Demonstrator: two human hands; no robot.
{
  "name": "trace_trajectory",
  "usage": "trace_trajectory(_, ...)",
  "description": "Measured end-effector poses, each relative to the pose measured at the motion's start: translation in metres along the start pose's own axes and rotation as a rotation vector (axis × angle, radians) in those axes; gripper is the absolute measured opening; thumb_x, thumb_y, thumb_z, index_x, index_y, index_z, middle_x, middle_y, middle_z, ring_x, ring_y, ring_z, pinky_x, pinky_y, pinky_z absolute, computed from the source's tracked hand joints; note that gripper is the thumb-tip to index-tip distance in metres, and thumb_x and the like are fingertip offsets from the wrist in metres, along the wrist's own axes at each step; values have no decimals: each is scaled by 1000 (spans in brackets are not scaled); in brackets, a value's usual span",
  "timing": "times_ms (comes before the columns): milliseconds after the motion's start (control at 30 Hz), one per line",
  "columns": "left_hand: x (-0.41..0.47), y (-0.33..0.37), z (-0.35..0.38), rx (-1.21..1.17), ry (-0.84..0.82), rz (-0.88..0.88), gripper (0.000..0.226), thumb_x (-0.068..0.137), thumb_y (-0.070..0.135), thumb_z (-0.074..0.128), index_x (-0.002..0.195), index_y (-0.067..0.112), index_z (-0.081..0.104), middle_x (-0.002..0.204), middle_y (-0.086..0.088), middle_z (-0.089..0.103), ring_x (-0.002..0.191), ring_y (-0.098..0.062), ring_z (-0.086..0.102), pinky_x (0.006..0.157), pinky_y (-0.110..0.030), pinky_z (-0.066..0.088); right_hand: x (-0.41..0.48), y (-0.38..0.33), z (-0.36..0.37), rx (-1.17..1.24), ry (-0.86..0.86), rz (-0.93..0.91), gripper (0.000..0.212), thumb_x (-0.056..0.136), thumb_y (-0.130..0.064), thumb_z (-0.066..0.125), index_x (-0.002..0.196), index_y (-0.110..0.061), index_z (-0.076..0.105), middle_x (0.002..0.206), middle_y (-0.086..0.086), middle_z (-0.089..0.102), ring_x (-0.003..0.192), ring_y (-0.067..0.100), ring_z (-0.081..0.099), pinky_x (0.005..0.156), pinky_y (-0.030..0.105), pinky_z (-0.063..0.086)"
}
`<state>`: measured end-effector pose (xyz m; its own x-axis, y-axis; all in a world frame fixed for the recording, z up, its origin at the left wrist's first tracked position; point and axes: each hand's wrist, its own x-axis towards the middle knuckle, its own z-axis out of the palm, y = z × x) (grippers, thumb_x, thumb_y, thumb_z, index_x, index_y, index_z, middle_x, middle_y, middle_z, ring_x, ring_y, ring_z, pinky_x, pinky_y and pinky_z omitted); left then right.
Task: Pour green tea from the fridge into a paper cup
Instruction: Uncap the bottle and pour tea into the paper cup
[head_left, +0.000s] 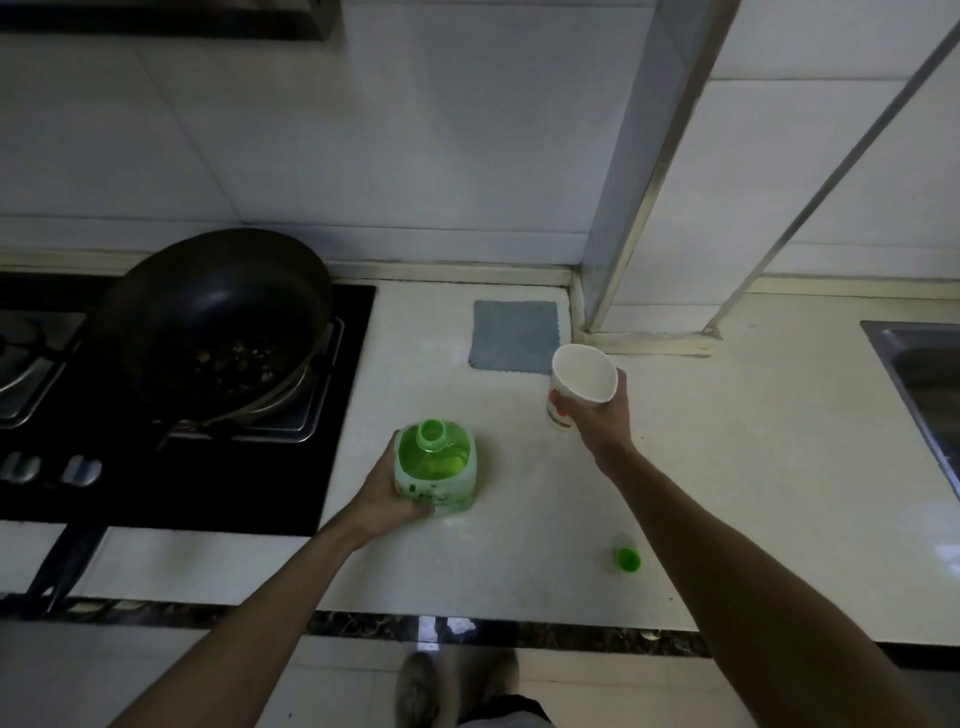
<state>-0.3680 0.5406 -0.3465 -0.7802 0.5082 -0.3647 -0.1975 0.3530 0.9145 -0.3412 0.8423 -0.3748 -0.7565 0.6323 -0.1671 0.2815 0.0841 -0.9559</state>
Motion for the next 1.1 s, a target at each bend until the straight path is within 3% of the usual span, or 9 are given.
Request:
trace_trajectory(233, 0, -2, 1, -25, 22, -44, 73, 51, -6, 73, 110, 28, 46, 105, 4, 60, 85, 11, 63, 70, -12, 51, -3, 2, 6, 2, 30, -9, 88, 68, -22, 90, 135, -25, 33, 126, -3, 48, 116, 17, 51, 84, 24, 51)
trace_trajectory(433, 0, -2, -2, -29, -11, -39, 77, 54, -12, 74, 112, 30, 44, 107, 4, 59, 87, 10, 63, 69, -12, 51, -6, -2, 3, 9, -1, 22, 96, 67, -17, 90, 141, -23, 29, 132, 1, 45, 121, 19, 47, 97, 37, 49)
trace_trajectory(600, -1, -1, -6, -17, -45, -18, 78, 51, -2, 75, 115, 31, 43, 110, 4, 59, 94, -2, 61, 71, -15, 51, -22, -9, -14, 9, -46, 86, 106, 68, -15, 89, 151, -22, 21, 147, 4, 41, 130, 26, 43, 109, 48, 42)
trace_trajectory(700, -1, -1, -7, -11, -51, -4, 79, 49, 2, 77, 113, 34, 44, 110, 5, 60, 95, -4, 60, 70, -17, 53, -39, -9, -32, -32, 18, 162, 104, 72, -21, 87, 153, -25, 21, 154, 6, 36, 135, 28, 40, 110, 47, 39)
trace_trajectory(767, -3, 1, -7, -4, -57, 8, 79, 49, 3, 77, 113, 33, 44, 109, 5, 60, 94, -5, 60, 70, -17, 53, -51, -4, -43, -63, 115, 206, 92, 76, -25, 84, 150, -24, 29, 148, 5, 41, 131, 25, 43, 107, 45, 42)
trace_trajectory(867, -4, 2, -8, -23, -72, 27, 82, 46, 4, 78, 114, 32, 42, 107, 7, 59, 87, 4, 62, 68, -13, 52, -72, 7, -60, -222, 261, 255, 62, 82, -35, 76, 132, -16, 47, 131, 9, 53, 114, 27, 54, 98, 45, 49)
trace_trajectory(933, -5, 2, -9, -25, -89, 44, 87, 41, 12, 82, 114, 36, 42, 110, 5, 59, 89, 4, 61, 69, -15, 52, -87, 16, -70, -423, 263, 303, 51, 84, -41, 70, 120, -9, 54, 123, 17, 59, 107, 32, 58, 91, 42, 50)
trace_trajectory(1100, -8, 3, -12, -2, -121, 82, 89, 36, 25, 84, 114, 36, 41, 115, 7, 57, 95, 4, 59, 73, -12, 51, -130, 37, -78, -920, -69, 479, 69, 85, -65, 56, 128, -12, 43, 122, 14, 60, 111, 36, 59, 85, 39, 45)
